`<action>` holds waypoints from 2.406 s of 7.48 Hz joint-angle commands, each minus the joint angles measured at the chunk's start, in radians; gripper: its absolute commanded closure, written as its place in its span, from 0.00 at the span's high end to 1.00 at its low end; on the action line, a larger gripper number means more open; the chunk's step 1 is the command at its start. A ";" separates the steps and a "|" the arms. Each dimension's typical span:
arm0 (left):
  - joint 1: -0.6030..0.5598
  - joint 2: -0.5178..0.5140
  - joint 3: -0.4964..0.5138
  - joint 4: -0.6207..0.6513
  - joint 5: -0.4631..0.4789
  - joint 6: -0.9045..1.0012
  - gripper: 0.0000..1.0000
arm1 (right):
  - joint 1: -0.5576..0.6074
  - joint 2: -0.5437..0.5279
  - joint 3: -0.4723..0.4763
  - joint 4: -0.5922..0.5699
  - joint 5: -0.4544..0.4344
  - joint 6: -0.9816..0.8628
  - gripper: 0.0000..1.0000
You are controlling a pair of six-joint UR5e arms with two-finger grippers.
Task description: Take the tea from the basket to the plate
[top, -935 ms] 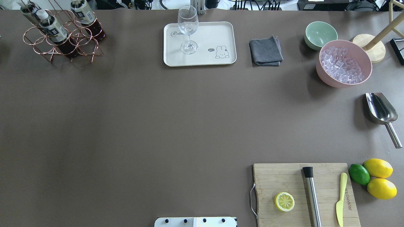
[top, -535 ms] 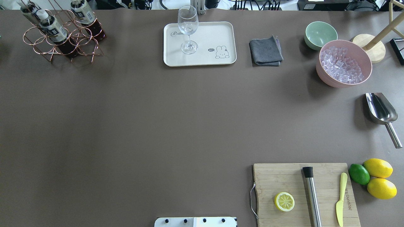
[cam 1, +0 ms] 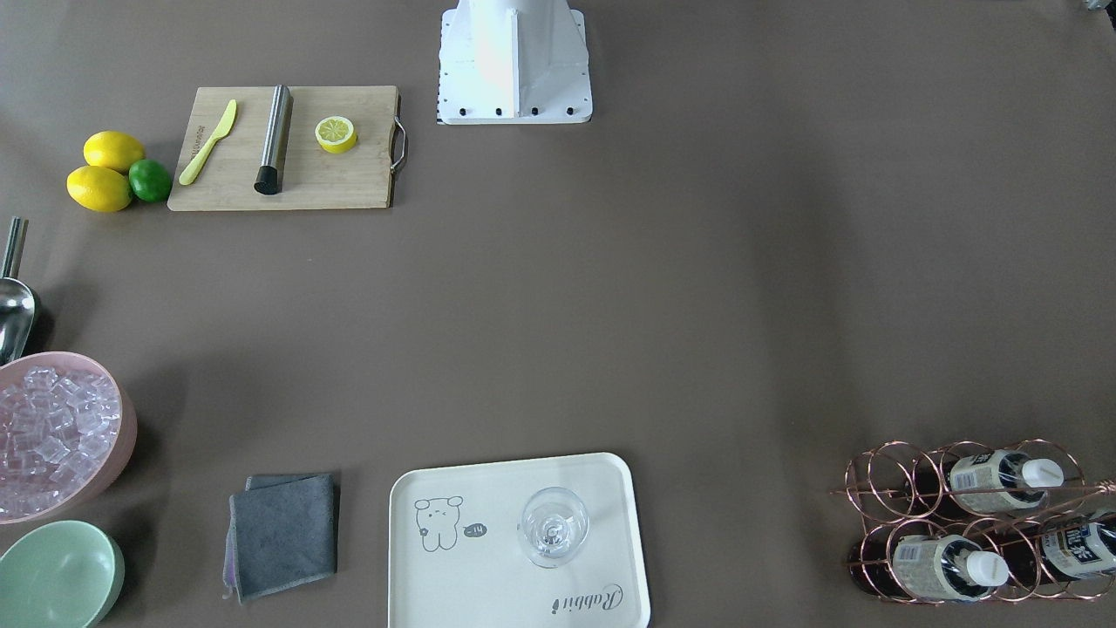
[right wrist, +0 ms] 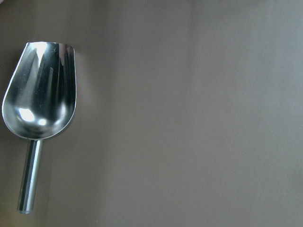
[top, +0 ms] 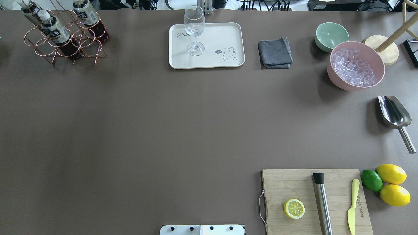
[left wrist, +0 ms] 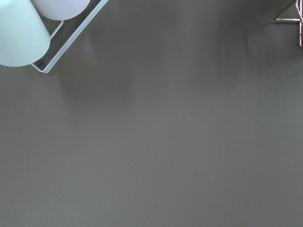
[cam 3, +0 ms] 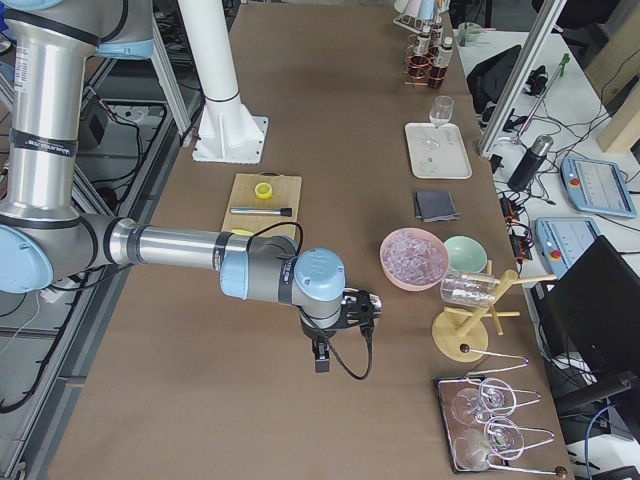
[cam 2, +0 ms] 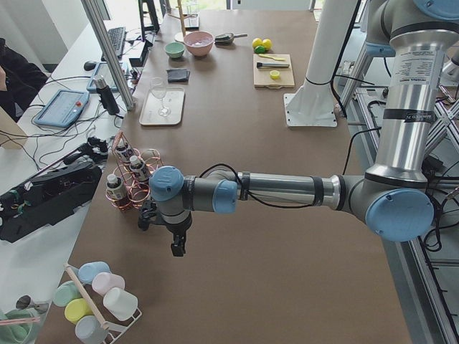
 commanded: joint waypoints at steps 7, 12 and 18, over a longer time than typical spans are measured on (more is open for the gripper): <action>0.005 -0.082 0.010 0.033 0.007 0.008 0.98 | 0.000 0.004 -0.019 0.000 -0.001 -0.001 1.00; 0.009 -0.345 0.037 0.152 0.022 0.466 0.98 | 0.000 0.002 -0.019 0.000 0.000 -0.002 1.00; 0.047 -0.538 0.101 0.146 0.022 1.002 0.98 | 0.002 0.001 -0.019 0.000 0.003 -0.008 1.00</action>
